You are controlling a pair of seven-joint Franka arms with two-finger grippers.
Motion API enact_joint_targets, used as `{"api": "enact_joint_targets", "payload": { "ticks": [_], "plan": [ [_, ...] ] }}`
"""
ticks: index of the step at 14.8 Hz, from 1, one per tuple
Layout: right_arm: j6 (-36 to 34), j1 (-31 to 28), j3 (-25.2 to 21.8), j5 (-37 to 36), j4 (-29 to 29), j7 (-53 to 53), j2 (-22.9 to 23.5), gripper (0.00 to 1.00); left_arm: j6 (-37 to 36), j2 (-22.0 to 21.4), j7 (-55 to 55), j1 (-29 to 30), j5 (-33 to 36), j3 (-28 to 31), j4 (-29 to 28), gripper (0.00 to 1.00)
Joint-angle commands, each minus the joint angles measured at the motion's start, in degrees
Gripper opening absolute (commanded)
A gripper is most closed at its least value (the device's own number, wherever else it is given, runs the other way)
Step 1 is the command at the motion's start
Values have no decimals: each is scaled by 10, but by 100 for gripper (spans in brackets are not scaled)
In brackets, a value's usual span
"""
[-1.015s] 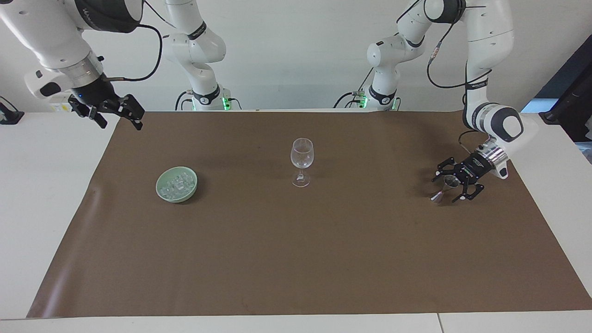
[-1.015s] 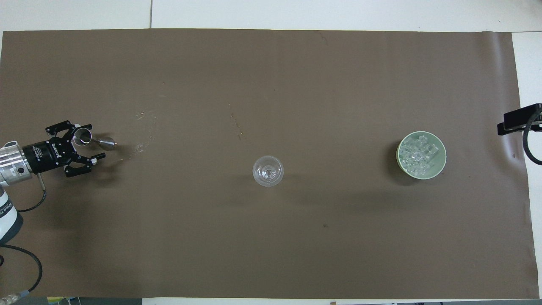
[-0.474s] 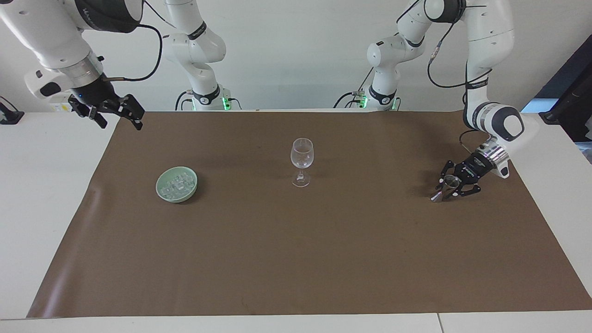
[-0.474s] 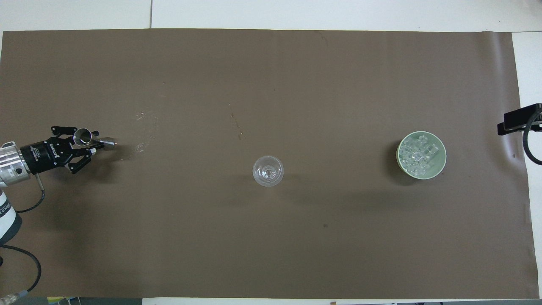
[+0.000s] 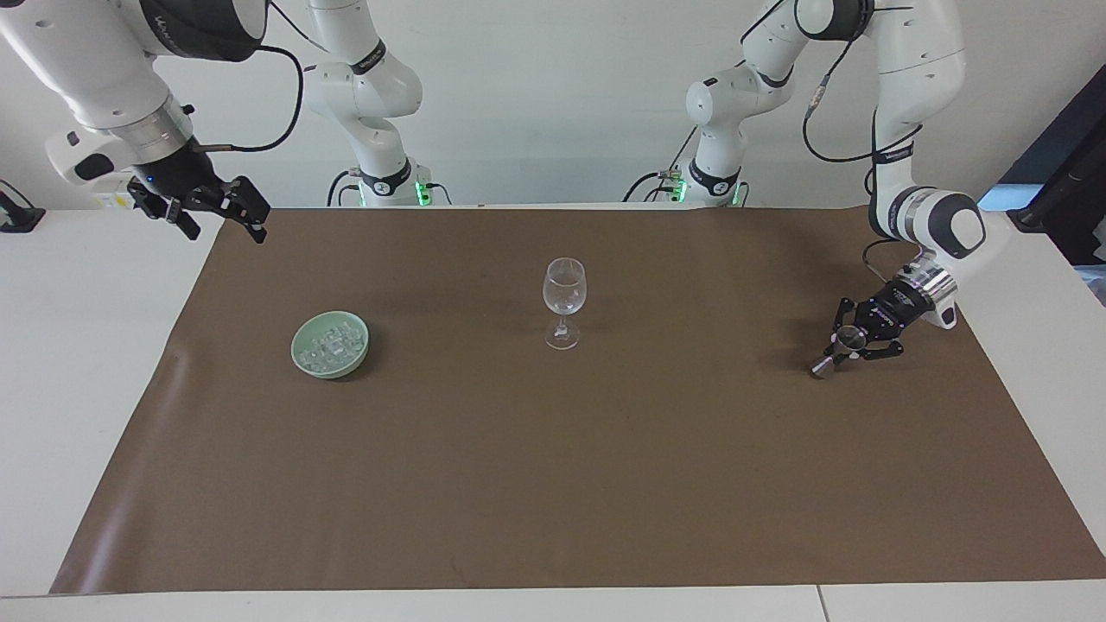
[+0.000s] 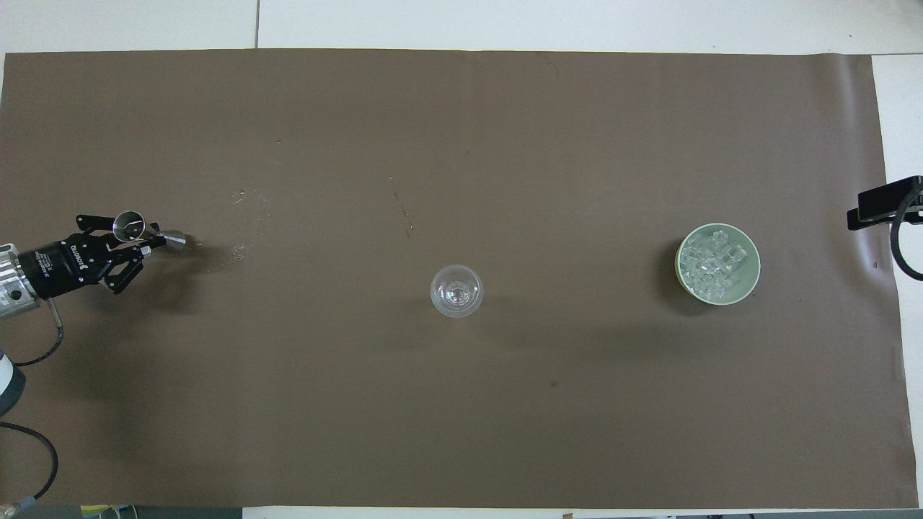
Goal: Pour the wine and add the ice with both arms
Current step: 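Grasp the silver jigger with the left gripper and lift it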
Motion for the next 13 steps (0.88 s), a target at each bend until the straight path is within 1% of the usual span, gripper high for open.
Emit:
{"api": "enact_joint_targets", "payload": {
  "ticks": [1, 5, 9, 11, 13],
  "plan": [
    [-4, -3, 1, 6, -10, -12, -10, 100, -18, -41, 9, -1, -14, 0, -22, 0],
    [-4, -3, 1, 6, -10, -12, -10, 100, -14, -94, -5, -42, -13, 1, -49, 0],
    [-4, -3, 1, 6, -10, -12, -10, 100, -1, -144, -77, -107, -12, 3, -50, 0],
    [-4, -3, 1, 6, -10, -12, -10, 100, 31, -161, -108, -146, -11, 1, -51, 0],
    [-4, -3, 1, 6, -10, -12, -10, 100, 71, -181, -142, -197, -10, 1, -52, 0]
  ]
}}
